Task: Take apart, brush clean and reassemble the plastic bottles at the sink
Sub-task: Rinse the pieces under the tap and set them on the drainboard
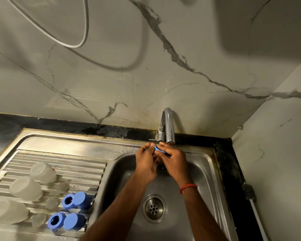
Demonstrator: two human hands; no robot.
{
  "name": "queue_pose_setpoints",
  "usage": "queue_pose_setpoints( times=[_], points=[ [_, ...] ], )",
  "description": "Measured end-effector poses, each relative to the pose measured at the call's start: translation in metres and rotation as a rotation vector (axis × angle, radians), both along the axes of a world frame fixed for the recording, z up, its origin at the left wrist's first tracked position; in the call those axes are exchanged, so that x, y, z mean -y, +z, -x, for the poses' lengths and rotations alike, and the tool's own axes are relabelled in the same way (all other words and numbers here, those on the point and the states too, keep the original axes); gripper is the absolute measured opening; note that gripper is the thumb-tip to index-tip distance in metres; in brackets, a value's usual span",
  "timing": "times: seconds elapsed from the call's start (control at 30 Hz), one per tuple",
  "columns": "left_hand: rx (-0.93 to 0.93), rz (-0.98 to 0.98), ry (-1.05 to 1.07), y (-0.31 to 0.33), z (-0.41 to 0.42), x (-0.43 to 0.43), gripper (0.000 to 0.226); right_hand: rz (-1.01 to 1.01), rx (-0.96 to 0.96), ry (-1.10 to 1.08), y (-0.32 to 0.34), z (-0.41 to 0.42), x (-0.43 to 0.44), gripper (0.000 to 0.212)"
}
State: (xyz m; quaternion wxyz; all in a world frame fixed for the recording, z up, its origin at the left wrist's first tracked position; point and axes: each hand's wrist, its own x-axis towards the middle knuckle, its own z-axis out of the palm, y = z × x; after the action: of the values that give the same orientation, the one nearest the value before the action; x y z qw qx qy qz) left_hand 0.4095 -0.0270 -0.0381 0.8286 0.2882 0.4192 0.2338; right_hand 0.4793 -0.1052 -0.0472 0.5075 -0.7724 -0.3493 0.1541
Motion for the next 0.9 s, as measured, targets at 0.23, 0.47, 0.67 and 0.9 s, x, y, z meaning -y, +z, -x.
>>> queue_pose_setpoints(
  times=[0.23,0.47,0.67,0.9],
  points=[
    [0.234,0.412,-0.074,0.011,0.007,0.008,0.044,0.317,0.663,0.059,-0.003,-0.014,0.024,0.033],
    [0.171,0.322,-0.081,0.011,0.011,0.008,0.032,0.622,0.829,0.066,0.006,-0.012,0.035,0.047],
    [0.085,0.285,-0.066,0.01,0.008,0.005,0.028,0.612,0.769,0.013,0.011,0.004,0.027,0.041],
    [0.023,0.251,-0.023,0.005,-0.001,0.001,0.026,0.691,0.797,-0.052,0.019,-0.001,0.023,0.041]
  ],
)
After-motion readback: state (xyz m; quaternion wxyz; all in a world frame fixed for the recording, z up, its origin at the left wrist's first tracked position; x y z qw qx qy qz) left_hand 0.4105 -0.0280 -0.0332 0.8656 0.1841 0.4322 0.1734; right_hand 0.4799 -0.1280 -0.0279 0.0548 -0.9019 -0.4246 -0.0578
